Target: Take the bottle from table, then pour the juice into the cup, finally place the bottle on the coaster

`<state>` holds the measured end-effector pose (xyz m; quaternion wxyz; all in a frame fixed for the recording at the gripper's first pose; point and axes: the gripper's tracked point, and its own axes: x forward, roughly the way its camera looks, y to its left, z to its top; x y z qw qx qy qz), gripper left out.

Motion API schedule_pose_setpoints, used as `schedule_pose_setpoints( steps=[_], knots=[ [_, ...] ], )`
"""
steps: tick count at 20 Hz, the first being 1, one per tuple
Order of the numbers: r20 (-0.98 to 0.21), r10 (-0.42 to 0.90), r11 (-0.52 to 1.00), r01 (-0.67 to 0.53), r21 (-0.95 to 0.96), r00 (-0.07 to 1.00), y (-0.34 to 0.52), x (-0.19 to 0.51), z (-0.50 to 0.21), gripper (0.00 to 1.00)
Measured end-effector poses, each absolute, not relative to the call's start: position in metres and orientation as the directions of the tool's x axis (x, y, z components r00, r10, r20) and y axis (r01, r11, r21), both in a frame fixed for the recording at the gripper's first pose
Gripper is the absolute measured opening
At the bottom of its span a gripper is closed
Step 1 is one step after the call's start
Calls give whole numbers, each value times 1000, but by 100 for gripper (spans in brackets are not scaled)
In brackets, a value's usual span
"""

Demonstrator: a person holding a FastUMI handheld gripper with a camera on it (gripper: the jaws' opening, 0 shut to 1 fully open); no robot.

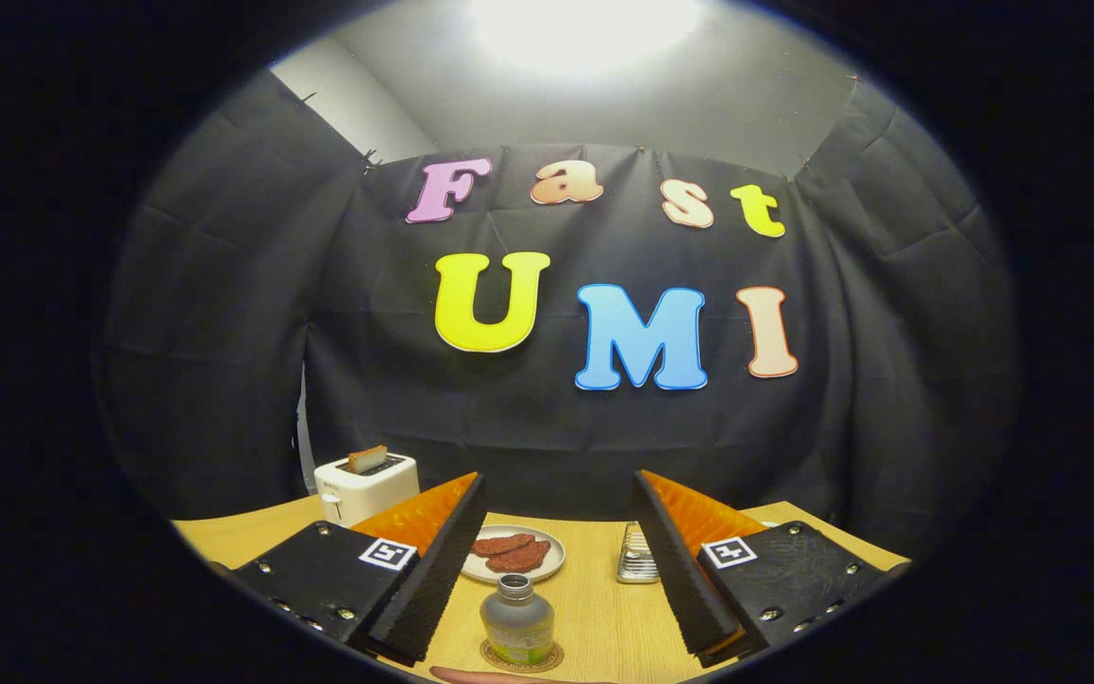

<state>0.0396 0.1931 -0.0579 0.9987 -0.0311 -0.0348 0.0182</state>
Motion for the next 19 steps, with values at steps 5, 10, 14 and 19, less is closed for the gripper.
schedule_pose_setpoints(
  steps=[5, 10, 14, 19],
  knots=[
    [80, -19, 999, 23, -47, 997, 156, 31, 7, 94],
    [68, -62, 998, 63, -14, 996, 124, 14, 39, 94],
    [55, -62, 997, 64, -37, 997, 111, 4, 44, 94],
    [17, -76, 995, 77, -71, 997, 98, -2, 28, 94]
  ],
)
